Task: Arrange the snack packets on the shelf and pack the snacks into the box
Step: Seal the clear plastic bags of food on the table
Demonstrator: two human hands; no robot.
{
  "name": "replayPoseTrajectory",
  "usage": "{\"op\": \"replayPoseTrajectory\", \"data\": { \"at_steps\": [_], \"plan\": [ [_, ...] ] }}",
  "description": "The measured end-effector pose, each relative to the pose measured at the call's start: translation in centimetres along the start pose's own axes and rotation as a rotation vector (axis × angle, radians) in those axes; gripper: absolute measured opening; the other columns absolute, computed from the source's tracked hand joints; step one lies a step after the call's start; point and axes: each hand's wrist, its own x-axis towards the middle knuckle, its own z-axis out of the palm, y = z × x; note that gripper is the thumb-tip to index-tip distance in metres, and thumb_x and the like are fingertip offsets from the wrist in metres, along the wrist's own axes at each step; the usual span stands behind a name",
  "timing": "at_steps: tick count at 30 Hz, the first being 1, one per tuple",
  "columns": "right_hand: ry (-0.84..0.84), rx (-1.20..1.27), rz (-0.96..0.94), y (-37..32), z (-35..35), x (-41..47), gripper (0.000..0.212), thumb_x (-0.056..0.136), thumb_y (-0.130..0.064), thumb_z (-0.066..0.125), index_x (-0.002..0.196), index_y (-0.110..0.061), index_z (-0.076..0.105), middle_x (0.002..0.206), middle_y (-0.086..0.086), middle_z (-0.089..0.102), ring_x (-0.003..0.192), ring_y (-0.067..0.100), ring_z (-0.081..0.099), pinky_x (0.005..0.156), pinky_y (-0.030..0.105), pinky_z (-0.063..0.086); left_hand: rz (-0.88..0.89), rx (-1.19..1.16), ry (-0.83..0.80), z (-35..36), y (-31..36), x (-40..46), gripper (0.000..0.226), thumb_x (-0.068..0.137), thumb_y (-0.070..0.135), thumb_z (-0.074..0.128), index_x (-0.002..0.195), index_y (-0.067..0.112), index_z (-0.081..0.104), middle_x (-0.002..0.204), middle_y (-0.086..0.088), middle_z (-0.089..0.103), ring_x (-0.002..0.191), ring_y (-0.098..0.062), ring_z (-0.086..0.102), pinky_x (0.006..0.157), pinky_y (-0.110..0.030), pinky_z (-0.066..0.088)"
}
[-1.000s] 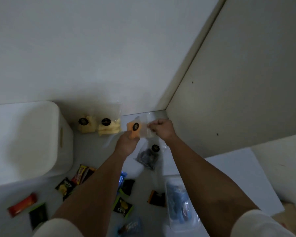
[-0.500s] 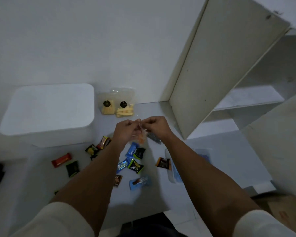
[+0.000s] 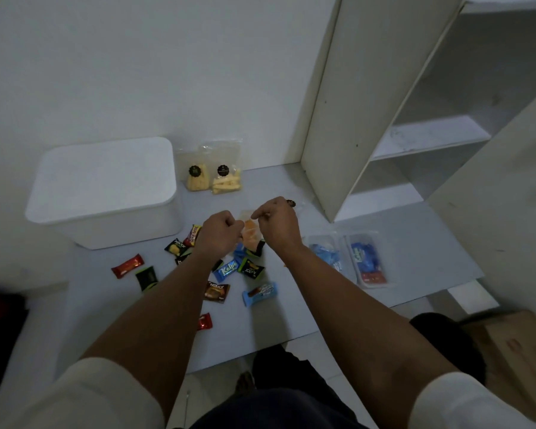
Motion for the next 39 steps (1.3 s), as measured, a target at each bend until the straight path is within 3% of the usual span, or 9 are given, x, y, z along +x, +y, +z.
{"op": "replayPoseTrajectory", "data": {
  "at_steps": [4, 11, 17, 21, 25, 29, 32, 36, 39],
  "plan": [
    [-0.069, -0.117, 0.026, -0.4, -0.1, -0.9, 0.032, 0.091, -0.007, 0.055, 0.116, -0.010, 0.075, 0.121, 0.011, 0.071, 0.110, 0.023, 0.067, 0.097, 0.033, 0.052, 0.079, 0.103, 0.069, 0.0, 0.8, -0.8, 0.026, 0.074, 0.036, 0.058, 0.071, 0.010, 0.054, 0.070, -0.008, 0.069, 0.072, -0.024, 0.071, 0.070, -0.053, 0.059],
    [-0.026, -0.168, -0.017, -1.0, -0.6, -2.3, 0.044, 0.094, -0.038, 0.062, 0.130, -0.014, 0.066, 0.127, 0.007, 0.069, 0.113, 0.022, 0.065, 0.096, 0.039, 0.053, 0.113, 0.248, 0.193, -0.5, 2.3, -1.4, 0.023, 0.077, 0.041, 0.065, 0.074, 0.020, 0.057, 0.070, 0.002, 0.061, 0.066, -0.018, 0.059, 0.060, -0.033, 0.046],
    [-0.068, 0.031, 0.054, -1.8, -2.2, -0.8, 0.030, 0.090, -0.005, 0.058, 0.113, -0.012, 0.076, 0.115, 0.003, 0.075, 0.107, 0.016, 0.069, 0.098, 0.034, 0.053, 0.126, 0.071, 0.134, -0.3, 3.2, -1.8, 0.026, 0.091, 0.047, 0.058, 0.094, 0.022, 0.064, 0.097, 0.009, 0.066, 0.088, -0.012, 0.061, 0.071, -0.031, 0.043],
    [-0.239, 0.136, 0.098, -2.1, -4.2, 0.7, 0.027, 0.086, 0.003, 0.060, 0.095, -0.011, 0.081, 0.097, 0.006, 0.079, 0.084, 0.011, 0.071, 0.080, 0.029, 0.057, 0.169, -0.028, 0.106, -0.6, 3.8, -1.5, 0.026, 0.101, 0.029, 0.049, 0.123, 0.024, 0.063, 0.118, 0.004, 0.063, 0.106, -0.014, 0.058, 0.086, -0.028, 0.041],
    [-0.362, 0.213, 0.082, -2.6, -6.4, 1.2, 0.020, 0.086, 0.004, 0.060, 0.087, -0.002, 0.079, 0.088, 0.013, 0.077, 0.054, -0.003, 0.061, 0.054, 0.016, 0.047, 0.216, 0.010, 0.037, -0.8, 3.9, -1.2, 0.013, 0.094, 0.029, 0.062, 0.098, 0.021, 0.070, 0.098, 0.003, 0.073, 0.094, -0.013, 0.067, 0.090, -0.035, 0.053],
    [-0.342, 0.425, 0.093, -3.0, -7.6, 1.2, 0.012, 0.092, -0.001, 0.060, 0.092, 0.008, 0.067, 0.092, 0.018, 0.077, 0.079, 0.023, 0.076, 0.070, 0.032, 0.059, 0.290, 0.010, 0.015, -0.9, 4.5, -1.6, 0.017, 0.098, 0.028, 0.059, 0.084, 0.019, 0.064, 0.081, 0.002, 0.075, 0.081, -0.012, 0.071, 0.086, -0.038, 0.056],
    [-0.310, 0.517, 0.130, -3.2, -8.1, 1.4, 0.026, 0.091, -0.015, 0.071, 0.102, 0.006, 0.062, 0.092, 0.016, 0.077, 0.083, 0.034, 0.076, 0.067, 0.037, 0.059, 0.288, -0.006, 0.029, -1.2, 4.4, -1.6, 0.018, 0.098, 0.028, 0.058, 0.085, 0.019, 0.063, 0.080, 0.002, 0.075, 0.080, -0.014, 0.072, 0.085, -0.040, 0.057],
    [-0.375, 0.392, 0.087, -3.1, -8.1, 2.0, 0.011, 0.087, -0.008, 0.076, 0.096, -0.002, 0.075, 0.089, 0.014, 0.078, 0.077, 0.023, 0.073, 0.085, 0.046, 0.060, 0.269, 0.014, 0.040, -1.3, 4.5, -1.8, 0.018, 0.097, 0.029, 0.057, 0.087, 0.015, 0.063, 0.077, 0.004, 0.073, 0.078, -0.014, 0.070, 0.082, -0.038, 0.056],
    [-0.404, 0.332, 0.083, -3.7, -8.2, 2.0, 0.009, 0.089, -0.009, 0.074, 0.095, -0.004, 0.076, 0.084, 0.006, 0.077, 0.072, 0.013, 0.070, 0.081, 0.038, 0.058, 0.263, -0.047, 0.004, -1.5, 5.0, -2.0, 0.026, 0.100, 0.031, 0.053, 0.085, 0.011, 0.059, 0.074, -0.004, 0.074, 0.072, -0.020, 0.070, 0.076, -0.039, 0.055]
  ]
}}
